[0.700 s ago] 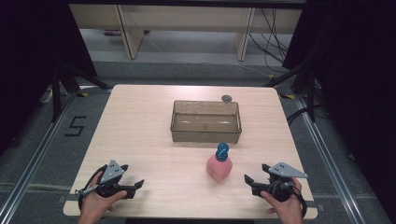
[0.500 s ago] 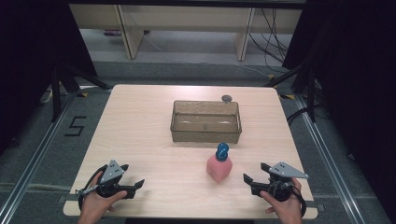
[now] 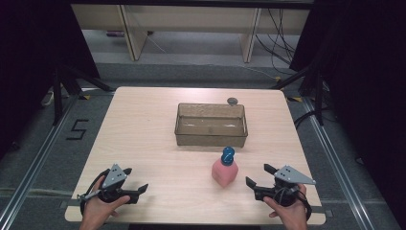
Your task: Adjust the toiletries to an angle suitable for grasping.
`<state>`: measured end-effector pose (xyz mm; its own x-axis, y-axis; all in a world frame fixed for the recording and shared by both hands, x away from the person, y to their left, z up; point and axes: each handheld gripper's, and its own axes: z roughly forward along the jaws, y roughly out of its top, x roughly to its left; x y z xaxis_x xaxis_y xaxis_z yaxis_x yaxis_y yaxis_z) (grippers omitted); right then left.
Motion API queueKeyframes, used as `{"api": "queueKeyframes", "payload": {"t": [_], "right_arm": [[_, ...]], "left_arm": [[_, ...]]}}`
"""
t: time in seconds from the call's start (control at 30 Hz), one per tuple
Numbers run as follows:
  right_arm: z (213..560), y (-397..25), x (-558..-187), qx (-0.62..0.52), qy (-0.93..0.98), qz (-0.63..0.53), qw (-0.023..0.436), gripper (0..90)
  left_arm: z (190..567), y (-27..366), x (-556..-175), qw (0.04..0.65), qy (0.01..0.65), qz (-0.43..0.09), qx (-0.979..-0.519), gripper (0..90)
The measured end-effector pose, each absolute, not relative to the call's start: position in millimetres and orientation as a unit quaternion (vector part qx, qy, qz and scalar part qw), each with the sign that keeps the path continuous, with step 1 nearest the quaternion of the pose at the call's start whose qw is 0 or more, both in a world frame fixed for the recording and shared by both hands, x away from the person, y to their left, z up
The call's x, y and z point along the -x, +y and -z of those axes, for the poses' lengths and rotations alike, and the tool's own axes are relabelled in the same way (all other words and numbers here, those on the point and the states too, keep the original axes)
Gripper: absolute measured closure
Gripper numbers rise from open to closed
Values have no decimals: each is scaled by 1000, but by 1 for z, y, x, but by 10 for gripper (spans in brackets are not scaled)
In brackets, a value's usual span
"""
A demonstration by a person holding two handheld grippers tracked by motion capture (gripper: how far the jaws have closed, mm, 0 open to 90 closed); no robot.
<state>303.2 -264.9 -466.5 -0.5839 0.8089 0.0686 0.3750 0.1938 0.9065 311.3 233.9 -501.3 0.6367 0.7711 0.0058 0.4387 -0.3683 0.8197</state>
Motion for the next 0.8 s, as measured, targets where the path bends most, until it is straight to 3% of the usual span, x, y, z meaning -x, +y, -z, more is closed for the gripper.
{"api": "queueKeyframes", "payload": {"t": [0.8], "right_arm": [[462, -240, -305, -379, 742, -515, 202, 162]], "left_arm": [[500, 234, -311, 421, 372, -209, -800, 178]]}}
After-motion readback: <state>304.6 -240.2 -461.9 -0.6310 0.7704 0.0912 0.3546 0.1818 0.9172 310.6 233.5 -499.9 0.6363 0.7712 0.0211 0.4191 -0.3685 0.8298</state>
